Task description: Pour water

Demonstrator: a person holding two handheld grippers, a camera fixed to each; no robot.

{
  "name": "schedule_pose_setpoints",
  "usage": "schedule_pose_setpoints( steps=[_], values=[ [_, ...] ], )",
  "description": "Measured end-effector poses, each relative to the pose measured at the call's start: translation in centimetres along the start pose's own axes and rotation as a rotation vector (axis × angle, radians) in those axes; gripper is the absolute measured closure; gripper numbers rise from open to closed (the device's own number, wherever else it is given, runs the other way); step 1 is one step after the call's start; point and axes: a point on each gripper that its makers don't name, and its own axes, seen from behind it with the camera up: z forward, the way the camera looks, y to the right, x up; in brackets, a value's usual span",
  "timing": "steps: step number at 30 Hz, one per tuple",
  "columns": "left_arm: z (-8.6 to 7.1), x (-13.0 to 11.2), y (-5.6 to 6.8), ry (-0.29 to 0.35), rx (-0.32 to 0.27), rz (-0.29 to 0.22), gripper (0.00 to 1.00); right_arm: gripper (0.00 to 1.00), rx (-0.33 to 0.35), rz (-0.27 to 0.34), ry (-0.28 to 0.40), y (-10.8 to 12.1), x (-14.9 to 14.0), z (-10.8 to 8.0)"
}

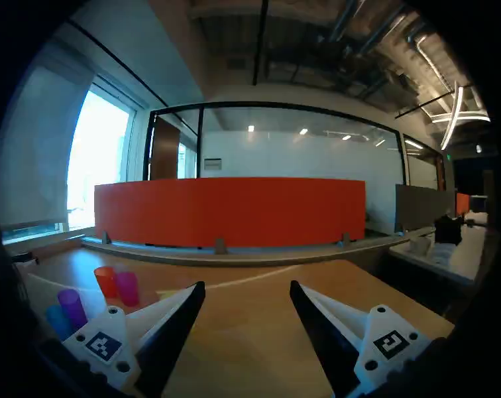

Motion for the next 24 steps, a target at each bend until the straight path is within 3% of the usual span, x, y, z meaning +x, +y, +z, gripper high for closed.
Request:
schedule_pose_setpoints(
  steps=[24],
  values=[
    [0.3, -1.3, 0.0, -0.031, -0.005, 0.027, 0.07, 0.01, -0.001, 0.001, 0.028, 0.1, 1.1, -0.6]
  ],
)
